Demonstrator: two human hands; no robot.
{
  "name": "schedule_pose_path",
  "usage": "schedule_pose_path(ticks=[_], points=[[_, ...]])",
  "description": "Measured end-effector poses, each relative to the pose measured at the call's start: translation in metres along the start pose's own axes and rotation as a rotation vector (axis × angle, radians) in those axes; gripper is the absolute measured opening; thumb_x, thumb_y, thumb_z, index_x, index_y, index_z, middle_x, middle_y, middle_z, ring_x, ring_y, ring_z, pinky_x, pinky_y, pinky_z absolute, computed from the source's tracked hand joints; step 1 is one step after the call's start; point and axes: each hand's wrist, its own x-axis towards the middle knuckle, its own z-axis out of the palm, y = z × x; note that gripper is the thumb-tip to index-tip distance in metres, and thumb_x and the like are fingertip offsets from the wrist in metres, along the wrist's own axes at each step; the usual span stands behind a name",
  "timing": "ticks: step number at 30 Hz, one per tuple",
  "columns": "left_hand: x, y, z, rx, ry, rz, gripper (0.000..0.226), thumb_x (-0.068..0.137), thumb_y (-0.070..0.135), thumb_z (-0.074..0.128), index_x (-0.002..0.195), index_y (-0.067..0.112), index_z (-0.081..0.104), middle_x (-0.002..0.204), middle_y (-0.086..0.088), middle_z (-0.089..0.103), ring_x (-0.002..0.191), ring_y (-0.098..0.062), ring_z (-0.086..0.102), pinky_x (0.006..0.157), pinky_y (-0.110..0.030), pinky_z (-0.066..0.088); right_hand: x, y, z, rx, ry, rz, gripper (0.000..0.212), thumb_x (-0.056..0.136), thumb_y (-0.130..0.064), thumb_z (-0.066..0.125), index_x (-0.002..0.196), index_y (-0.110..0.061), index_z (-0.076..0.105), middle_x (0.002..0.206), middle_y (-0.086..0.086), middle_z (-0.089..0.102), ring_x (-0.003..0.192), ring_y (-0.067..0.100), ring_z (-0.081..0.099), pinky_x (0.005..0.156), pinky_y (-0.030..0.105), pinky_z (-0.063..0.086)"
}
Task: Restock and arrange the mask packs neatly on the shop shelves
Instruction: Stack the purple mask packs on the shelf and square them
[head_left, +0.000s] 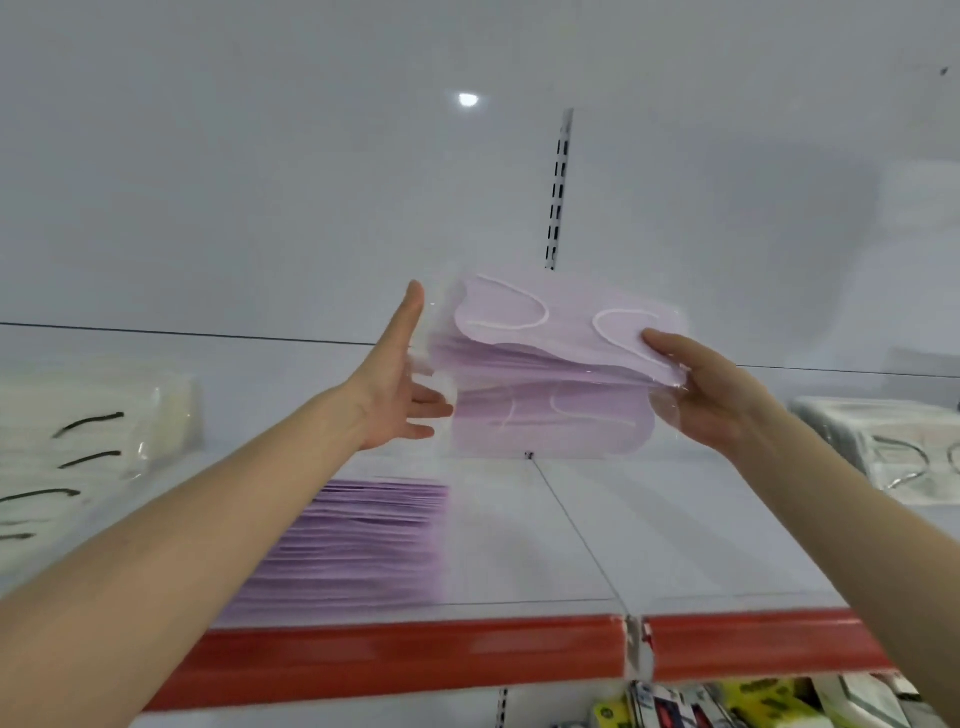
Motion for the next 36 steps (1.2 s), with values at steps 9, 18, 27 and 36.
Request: schedule_pose_path(ticks=[9,18,27,36], points=[[0.006,-0.006,0.094,-0.075,-0.088,-0.07,0.075,0.068,0.082,0.041,0.084,0.009,0.055,0.058,-0.004,0.055,0.059,-0.02,0.049,0.064,-0.03,0.039,-0.019,-0.042,-0.109,-0.268,0.077,-0.054,0.033,0.087,-0.007,0.057,0.117,0.005,0.058,0.087,0.009,0.071,0.068,0.014,0.069,0.062,0.022,0.057],[0.002,-0.059,0.189,0.05,0.146,0.181,0.045,0.072,0.0,0.075,0.11,0.007,0.052,0.106,-0.01,0.061,0.085,-0.018,0.058,0.063,-0.025,0.044,-0.035,-0.045,-0.177,-0.484,-0.058,-0.193,0.027,0.069,0.001,0.066,0.094,-0.01,0.061,0.075,0.002,0.069,0.065,0.01,0.067,0.058,0.02,0.053],[0.006,-0.08,0.217,0.089,0.185,0.213,0.063,0.056,0.01,0.081,0.114,0.006,0.055,0.113,-0.02,0.063,0.098,-0.033,0.063,0.083,-0.043,0.053,-0.027,-0.012,-0.213,-0.497,-0.066,-0.082,0.07,0.044,-0.036,0.09,0.103,-0.009,0.062,0.089,0.009,0.071,0.079,0.017,0.07,0.068,0.025,0.057],[0.018,-0.091,0.199,0.316,0.071,0.042,0.045,0.077,0.004,0.073,0.115,0.012,0.052,0.112,-0.007,0.065,0.102,-0.023,0.062,0.086,-0.038,0.051,-0.015,-0.009,-0.235,-0.66,-0.103,0.092,0.032,0.082,0.001,0.065,0.113,-0.002,0.058,0.097,0.016,0.069,0.077,0.021,0.068,0.062,0.025,0.057]])
